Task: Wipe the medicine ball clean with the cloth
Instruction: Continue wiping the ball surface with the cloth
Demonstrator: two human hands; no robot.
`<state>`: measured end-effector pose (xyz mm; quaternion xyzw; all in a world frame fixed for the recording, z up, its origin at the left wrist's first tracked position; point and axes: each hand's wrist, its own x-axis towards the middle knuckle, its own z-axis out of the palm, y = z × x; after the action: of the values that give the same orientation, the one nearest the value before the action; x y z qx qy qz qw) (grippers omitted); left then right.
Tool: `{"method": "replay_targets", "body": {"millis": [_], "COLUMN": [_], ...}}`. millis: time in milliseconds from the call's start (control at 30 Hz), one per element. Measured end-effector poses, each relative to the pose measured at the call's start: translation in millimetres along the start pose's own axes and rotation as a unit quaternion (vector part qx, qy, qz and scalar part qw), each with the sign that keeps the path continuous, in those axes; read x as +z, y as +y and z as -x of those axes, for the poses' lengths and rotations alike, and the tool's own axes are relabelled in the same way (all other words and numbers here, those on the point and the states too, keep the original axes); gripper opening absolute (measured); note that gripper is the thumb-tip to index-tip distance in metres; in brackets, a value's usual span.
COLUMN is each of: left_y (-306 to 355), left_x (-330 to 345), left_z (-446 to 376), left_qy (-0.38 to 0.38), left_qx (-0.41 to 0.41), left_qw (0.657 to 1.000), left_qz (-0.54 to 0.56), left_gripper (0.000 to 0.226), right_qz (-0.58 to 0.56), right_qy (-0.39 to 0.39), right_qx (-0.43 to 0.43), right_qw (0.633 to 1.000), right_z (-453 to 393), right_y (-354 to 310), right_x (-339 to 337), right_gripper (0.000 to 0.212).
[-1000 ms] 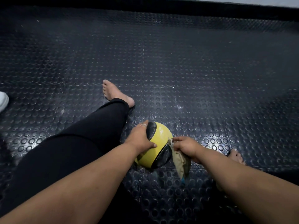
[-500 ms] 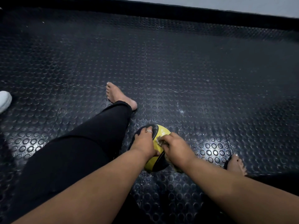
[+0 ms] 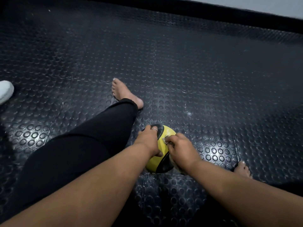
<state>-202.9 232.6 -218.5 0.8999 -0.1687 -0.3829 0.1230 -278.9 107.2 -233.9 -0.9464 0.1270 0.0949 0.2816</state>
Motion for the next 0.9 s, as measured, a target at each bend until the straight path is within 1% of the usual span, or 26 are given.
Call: {"method": "replay_targets", "body": {"millis": [67,200,233,333,400,467,533,600,667,800,833,900], "left_y": [-2.3,-2.3,-3.0,-6.3,-5.9,-3.3,-1.1,0.1,-2.1,-7.7,-8.1,-8.6], "left_x": [-1.9,-1.1,-0.7,-0.3,0.0,0.4,2.3,5.7,7.9,4.9,4.1,7.2], "left_z": [-2.6,-6.3,-6.8,-6.7,-6.6,-5.8,-5.6,-5.5,-8.1,-12.8,-14.0,-16.7], "left_qy": [0.0,0.0,0.001,0.006,0.005,0.006,0.009,0.01,0.017,0.031,0.04,0.059], "left_qx": [0.004,0.014,0.014,0.013,0.014,0.018,0.027,0.033,0.033,0.039,0.043,0.06], "left_qw": [1.0,1.0,1.0,1.0,1.0,1.0,0.999,0.999,0.999,0.998,0.998,0.996], "left_qz": [-0.004,-0.007,-0.006,0.006,0.0,-0.006,-0.013,-0.009,0.002,0.026,0.031,0.033], "left_gripper": [0.098,0.1,0.1,0.101,0.099,0.096,0.092,0.095,0.098,0.1,0.101,0.098], "right_qz": [0.015,0.027,0.035,0.05,0.05,0.048,0.041,0.032,0.036,0.049,0.051,0.048], "right_qy": [0.004,0.022,0.016,-0.014,-0.018,-0.001,0.007,0.001,-0.006,-0.029,-0.036,-0.046], "right_qx": [0.006,0.079,0.075,0.007,-0.013,0.019,0.082,0.118,0.093,-0.01,-0.015,0.003], "right_qw": [1.0,0.996,0.996,0.999,0.999,0.999,0.996,0.992,0.995,0.998,0.998,0.998], "right_z": [-11.4,-32.0,-32.5,-18.0,-9.2,-14.8,-27.1,-34.2,-31.5,-16.4,-15.2,-15.6], "right_y": [2.2,0.1,-2.0,-10.4,-10.7,-6.9,-1.8,0.7,-3.7,-18.8,-18.1,-13.7], "right_x": [-1.9,-8.3,-8.4,-6.3,-4.7,-8.3,-14.0,-18.7,-16.4,-9.7,-10.8,-16.8], "right_gripper": [0.025,0.026,0.027,0.028,0.027,0.026,0.026,0.026,0.027,0.026,0.026,0.027]}}
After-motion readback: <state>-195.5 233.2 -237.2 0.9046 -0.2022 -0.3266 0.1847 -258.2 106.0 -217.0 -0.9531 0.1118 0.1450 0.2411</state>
